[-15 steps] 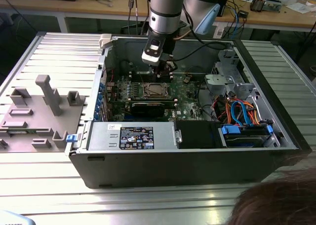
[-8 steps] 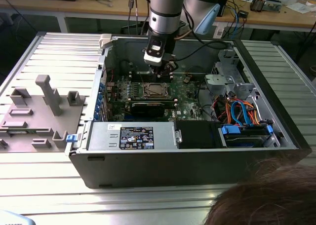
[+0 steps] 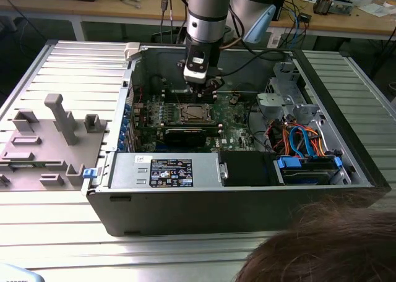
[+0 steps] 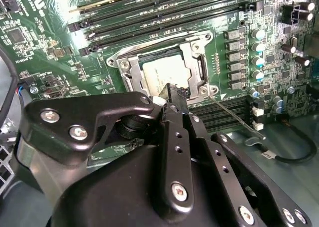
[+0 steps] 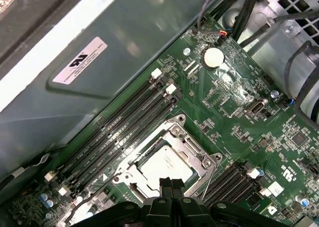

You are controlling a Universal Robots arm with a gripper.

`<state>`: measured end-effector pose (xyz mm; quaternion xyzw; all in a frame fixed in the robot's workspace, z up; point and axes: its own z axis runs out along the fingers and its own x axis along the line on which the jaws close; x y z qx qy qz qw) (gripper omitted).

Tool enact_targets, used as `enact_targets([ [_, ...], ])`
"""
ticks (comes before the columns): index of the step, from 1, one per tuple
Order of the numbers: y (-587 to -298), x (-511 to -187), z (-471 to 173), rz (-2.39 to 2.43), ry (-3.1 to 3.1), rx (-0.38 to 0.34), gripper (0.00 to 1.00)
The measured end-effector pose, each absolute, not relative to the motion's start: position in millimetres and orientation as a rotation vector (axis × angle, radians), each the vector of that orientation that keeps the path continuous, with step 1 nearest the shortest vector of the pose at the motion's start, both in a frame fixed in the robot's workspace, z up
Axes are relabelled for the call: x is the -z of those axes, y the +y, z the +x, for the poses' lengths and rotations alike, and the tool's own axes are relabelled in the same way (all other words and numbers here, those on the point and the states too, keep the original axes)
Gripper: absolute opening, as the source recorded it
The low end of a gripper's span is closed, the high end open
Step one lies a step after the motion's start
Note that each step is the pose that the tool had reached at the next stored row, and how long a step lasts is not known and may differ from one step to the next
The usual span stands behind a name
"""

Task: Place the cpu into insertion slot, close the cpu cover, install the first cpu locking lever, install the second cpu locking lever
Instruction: 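Install the first cpu locking lever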

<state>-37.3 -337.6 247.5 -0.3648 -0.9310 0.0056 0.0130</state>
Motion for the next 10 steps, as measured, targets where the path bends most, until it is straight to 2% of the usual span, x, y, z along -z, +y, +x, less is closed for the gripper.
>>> enact_targets([
  [10, -337.6, -247.5, -37.3, -0.976, -2.959, -0.02, 0.11],
])
